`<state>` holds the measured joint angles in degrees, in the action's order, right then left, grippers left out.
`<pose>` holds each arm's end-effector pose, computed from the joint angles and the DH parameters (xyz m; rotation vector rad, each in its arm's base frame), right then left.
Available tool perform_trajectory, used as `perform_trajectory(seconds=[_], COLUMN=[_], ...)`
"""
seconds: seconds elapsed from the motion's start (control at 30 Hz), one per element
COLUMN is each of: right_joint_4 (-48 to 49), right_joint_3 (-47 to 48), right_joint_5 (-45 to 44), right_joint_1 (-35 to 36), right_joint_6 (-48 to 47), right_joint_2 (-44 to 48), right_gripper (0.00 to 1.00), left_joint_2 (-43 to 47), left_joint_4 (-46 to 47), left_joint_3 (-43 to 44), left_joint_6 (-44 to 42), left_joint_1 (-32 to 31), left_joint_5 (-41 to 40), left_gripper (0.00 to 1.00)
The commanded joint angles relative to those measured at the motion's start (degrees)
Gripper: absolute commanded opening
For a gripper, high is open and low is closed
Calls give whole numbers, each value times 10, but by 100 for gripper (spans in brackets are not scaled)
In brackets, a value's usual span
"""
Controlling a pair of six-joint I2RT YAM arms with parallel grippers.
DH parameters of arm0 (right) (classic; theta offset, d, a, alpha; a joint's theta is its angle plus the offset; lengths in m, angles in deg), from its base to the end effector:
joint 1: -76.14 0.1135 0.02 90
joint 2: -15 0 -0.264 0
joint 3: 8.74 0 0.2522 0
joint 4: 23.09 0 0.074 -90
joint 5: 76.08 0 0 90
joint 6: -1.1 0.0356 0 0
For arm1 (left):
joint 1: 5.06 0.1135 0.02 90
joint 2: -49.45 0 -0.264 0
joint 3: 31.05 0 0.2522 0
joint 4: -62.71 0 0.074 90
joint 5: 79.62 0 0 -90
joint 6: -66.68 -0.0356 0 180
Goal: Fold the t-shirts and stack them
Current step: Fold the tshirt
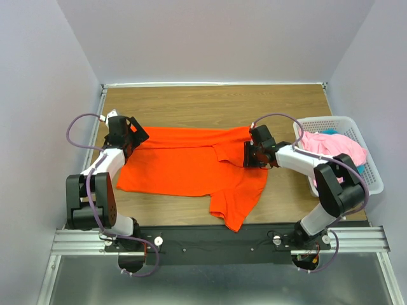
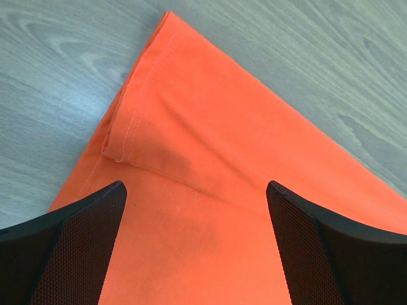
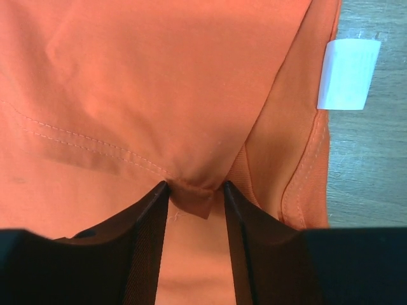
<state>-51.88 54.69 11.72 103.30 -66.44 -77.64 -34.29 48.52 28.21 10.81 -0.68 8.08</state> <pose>0.2768 0.1405 0.1612 -0.0925 2.6045 0.2681 0.3053 0.0248 0.2030 -0.7643 2.1221 -0.2345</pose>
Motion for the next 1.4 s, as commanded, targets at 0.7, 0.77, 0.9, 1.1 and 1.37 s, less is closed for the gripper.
perform_trajectory(seconds=[0.7, 0.77, 0.9, 1.1, 1.37], right_joint_4=[-46, -51, -54, -61, -98], right_joint_3=[32, 34, 36, 42, 53], right_joint_5=[-36, -37, -34, -42, -44], right_joint_1=[18, 20, 21, 24, 37], right_joint_6=[32, 34, 35, 46, 81], right_joint_2=[11, 12, 13, 12, 42], right_gripper=[29, 29, 24, 12, 7], left_joint_2=[12, 13, 11, 10, 10], left_joint_4=[23, 24, 24, 28, 29], left_joint_3=[-5, -6, -7, -8, -7], left_joint_6=[-3, -3, -3, -2, -5], left_joint_1=[-3, -3, -3, -3, -3], left_joint_5=[1, 1, 1, 3, 6], left_gripper=[98, 98, 98, 98, 98])
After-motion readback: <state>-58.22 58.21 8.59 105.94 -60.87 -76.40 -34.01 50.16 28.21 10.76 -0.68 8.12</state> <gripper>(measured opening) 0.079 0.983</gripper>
